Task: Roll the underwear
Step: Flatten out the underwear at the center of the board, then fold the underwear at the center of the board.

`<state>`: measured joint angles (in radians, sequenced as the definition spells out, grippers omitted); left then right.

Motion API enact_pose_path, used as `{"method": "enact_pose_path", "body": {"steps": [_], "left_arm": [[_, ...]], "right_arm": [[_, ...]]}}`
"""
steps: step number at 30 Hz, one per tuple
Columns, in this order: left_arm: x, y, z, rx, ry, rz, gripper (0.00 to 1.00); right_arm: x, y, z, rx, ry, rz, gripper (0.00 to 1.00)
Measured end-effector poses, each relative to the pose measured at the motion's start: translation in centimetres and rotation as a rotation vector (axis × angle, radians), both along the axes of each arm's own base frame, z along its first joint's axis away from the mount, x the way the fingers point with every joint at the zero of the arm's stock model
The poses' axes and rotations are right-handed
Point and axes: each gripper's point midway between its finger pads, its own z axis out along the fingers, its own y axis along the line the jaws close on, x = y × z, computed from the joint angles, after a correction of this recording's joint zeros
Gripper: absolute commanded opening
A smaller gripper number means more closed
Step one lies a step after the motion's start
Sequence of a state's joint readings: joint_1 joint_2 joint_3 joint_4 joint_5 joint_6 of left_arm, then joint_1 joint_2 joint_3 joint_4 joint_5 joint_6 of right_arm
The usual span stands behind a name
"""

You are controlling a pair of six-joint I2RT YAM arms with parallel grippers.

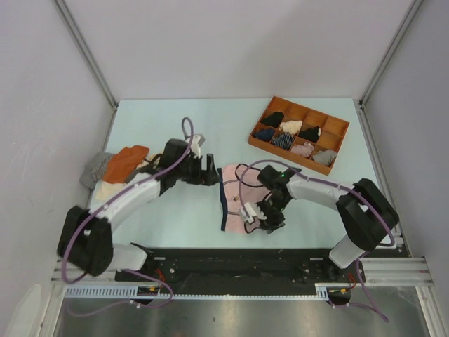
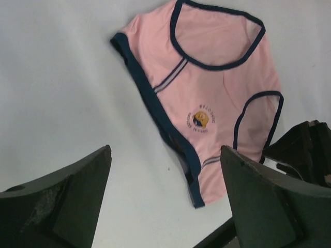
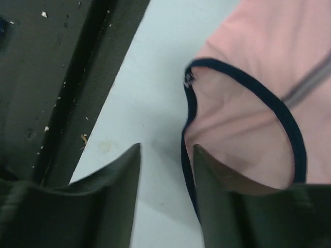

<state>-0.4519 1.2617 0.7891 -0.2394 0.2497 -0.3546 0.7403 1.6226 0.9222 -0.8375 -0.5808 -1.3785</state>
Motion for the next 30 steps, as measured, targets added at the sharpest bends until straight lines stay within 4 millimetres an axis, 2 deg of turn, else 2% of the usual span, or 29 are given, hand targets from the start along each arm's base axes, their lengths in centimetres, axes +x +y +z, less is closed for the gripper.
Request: {"method": "enact_pose_path", "body": {"steps": [2,4,6,8,9,11,13,16,17,19,21,25,27,30], "left_arm": [[1.7,-1.2,0.1,0.016,0.031,-0.042,0.83],[4.0,-2.7,0.2,0.029,0.047,-0.089,0.8],[6.2,-3.8,-0.1,0.042,0.052,-0.125,0.76],[7.0,-4.1,-0.8,0.057,0.072,-0.15,0.7],[7.3,-4.1,-1.3,0.071,0.087,-0.163,0.69],[7.9,-4.1,-2.0,0.09,0.111,-0.187,0.69],[7.9,-3.6,-2.6,0.12,0.126,-0.2,0.69],[7.4,-2.3,-2.5,0.175,0.12,-0.2,0.73],[7.3,-1.6,-2.1,0.195,0.099,-0.193,0.76],[6.9,-0.3,-0.6,0.224,0.045,-0.172,0.89],[6.4,1.4,2.0,0.249,-0.054,-0.136,1.0],[5.2,4.4,8.3,0.246,-0.294,-0.051,1.0],[4.9,5.2,9.6,0.247,-0.355,-0.023,1.0],[4.8,6.0,8.6,0.286,-0.347,-0.009,1.0]], "right_arm": [[0.8,-0.6,1.2,0.041,0.024,-0.068,0.56],[2.6,-1.0,2.9,0.093,0.039,-0.162,0.57],[6.1,-0.9,5.3,0.172,0.036,-0.283,0.56],[9.5,-0.4,6.9,0.236,0.023,-0.377,0.55],[11.9,0.1,7.7,0.271,0.027,-0.442,0.55],[15.2,1.1,8.0,0.302,0.043,-0.53,0.55],[18.0,2.5,7.4,0.318,0.08,-0.614,0.55],[20.5,4.1,6.1,0.315,0.143,-0.714,0.56],[21.0,4.4,5.7,0.301,0.178,-0.751,0.56],[22.8,5.4,5.5,0.295,0.221,-0.806,0.56],[24.7,6.6,5.6,0.303,0.237,-0.84,0.57],[26.8,8.0,5.8,0.293,0.26,-0.894,0.59],[27.3,8.7,5.6,0.276,0.272,-0.906,0.6],[27.8,10.0,4.7,0.251,0.289,-0.913,0.6]]}}
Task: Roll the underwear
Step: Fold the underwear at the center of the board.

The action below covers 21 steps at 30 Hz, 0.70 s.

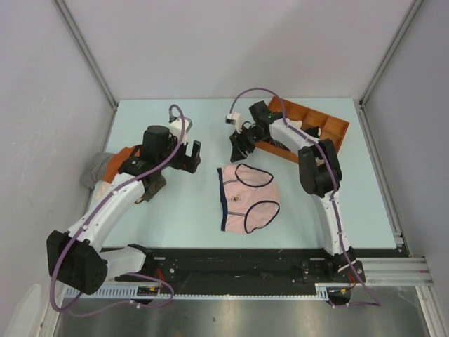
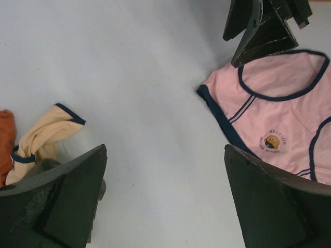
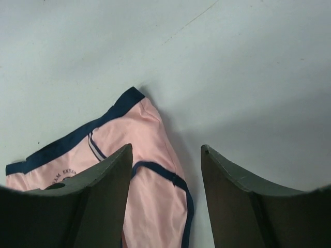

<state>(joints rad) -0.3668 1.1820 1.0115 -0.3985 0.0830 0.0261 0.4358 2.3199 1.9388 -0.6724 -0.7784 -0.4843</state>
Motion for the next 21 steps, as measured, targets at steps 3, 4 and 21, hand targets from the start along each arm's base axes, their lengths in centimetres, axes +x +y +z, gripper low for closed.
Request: {"method": "enact_pose_path", "body": {"steps": [3,4,21], "left_arm": [[0.1,0.4,-1.8,0.038,0.047,0.011,1.0],[0.0,0.5,-2.1,0.047,0.057,0.013,1.0],[-0.6,-0.7,-2.6,0.021,0.082,-0.06,1.0]], "right_arm": [[-0.5,0.5,-1.6,-0.029,0.048,0.002,0.59],[-0.9,0.6,-2.2,-0.044,0.069,0.006,0.58],[-2.3,-0.1,-3.8,-0.143,0.111,0.046,0.11]]}}
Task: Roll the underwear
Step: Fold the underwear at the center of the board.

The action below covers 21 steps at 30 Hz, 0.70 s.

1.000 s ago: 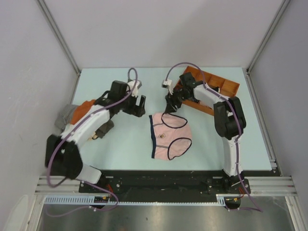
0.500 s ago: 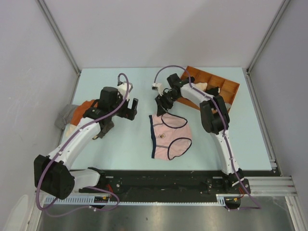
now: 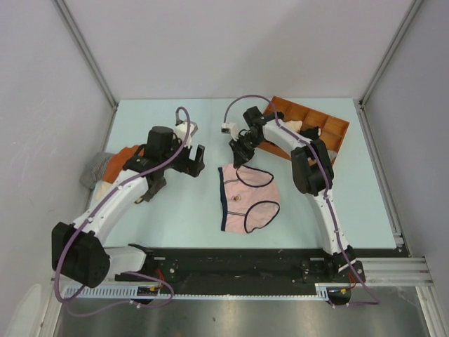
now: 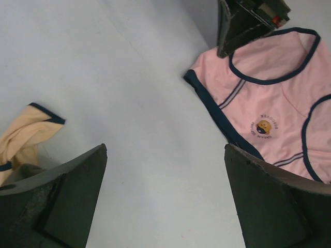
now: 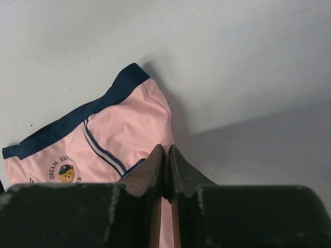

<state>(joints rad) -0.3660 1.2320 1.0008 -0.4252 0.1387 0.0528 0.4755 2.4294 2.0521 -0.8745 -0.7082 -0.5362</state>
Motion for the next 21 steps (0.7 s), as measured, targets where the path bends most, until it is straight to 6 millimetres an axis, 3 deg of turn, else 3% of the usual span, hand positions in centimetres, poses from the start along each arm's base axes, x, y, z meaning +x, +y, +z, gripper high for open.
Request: {"method": "enact_pose_path", "body": {"steps": [2,4,11,16,21], "left_arm": [[0.1,-1.1,-0.6,-0.031,0.024,-0.04,1.0],[0.5,-2.3,-1.7,-0.068,0.06,-0.076,0.93],[4.4,-7.0,-9.5,-0.161,0.362,-0.133,0.82],[5.1,-7.9,-13.3,-0.196,0.465,-0.124,0.7],[5.1,-8.6,-14.8,-0.239,0.507,-0.125,0.59]], "right_arm": [[0.0,0.0,0.3,0.007,-0.006,0.014,0.11],[0.0,0.0,0.5,0.014,-0.012,0.028,0.1],[-0.3,0.2,0.6,0.032,-0.015,0.057,0.06],[-0.2,0.1,0.7,0.047,-0.016,0.056,0.06],[-0.1,0.0,0.8,0.065,-0.009,0.053,0.06]]}}
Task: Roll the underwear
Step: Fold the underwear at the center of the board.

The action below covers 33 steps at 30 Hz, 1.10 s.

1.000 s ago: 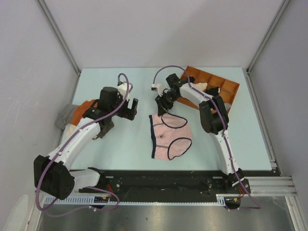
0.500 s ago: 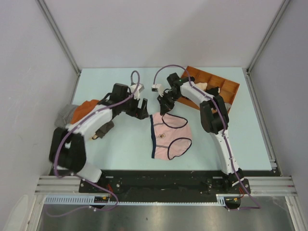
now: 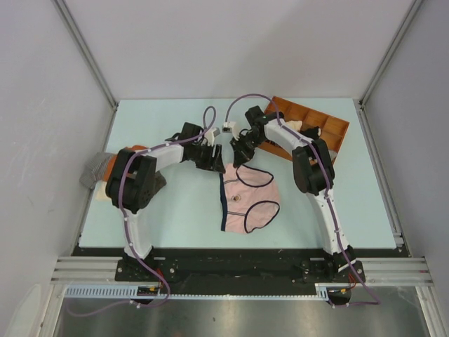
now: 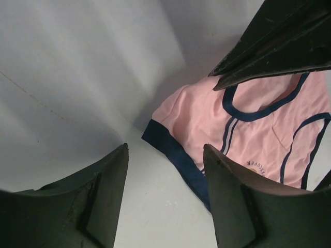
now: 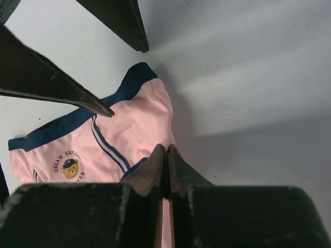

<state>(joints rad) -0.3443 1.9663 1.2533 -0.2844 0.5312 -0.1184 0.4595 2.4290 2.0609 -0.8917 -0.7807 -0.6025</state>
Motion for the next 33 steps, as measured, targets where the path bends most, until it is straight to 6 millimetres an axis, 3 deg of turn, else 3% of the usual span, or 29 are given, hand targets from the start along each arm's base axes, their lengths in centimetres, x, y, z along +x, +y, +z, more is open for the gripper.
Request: {"method": "enact_pose_path", "body": {"steps": [11,15,18,24,28,33], "left_arm": [[1.5,-1.1,-0.5,-0.042,-0.019,-0.006,0.38],[1.6,-1.3,-0.6,-0.053,-0.02,-0.01,0.13],[1.5,-1.4,-0.9,-0.059,-0.015,-0.018,0.0],[1.6,-1.4,-0.7,-0.065,-0.033,-0.017,0.0],[0.5,-1.0,1.2,-0.09,-0.081,-0.001,0.0],[-0.1,-1.0,6.5,-0.156,-0.224,0.007,0.0]], "right_arm": [[0.0,-0.2,-0.3,0.004,0.007,-0.004,0.06],[0.0,-0.2,-0.3,0.003,0.007,-0.003,0.06],[0.0,-0.2,-0.3,0.003,0.007,-0.004,0.06],[0.0,-0.3,-0.1,0.002,0.003,-0.004,0.04],[-0.1,-0.4,1.4,0.007,-0.021,-0.005,0.04],[-0.6,-0.6,5.8,0.041,-0.112,0.012,0.03]]}}
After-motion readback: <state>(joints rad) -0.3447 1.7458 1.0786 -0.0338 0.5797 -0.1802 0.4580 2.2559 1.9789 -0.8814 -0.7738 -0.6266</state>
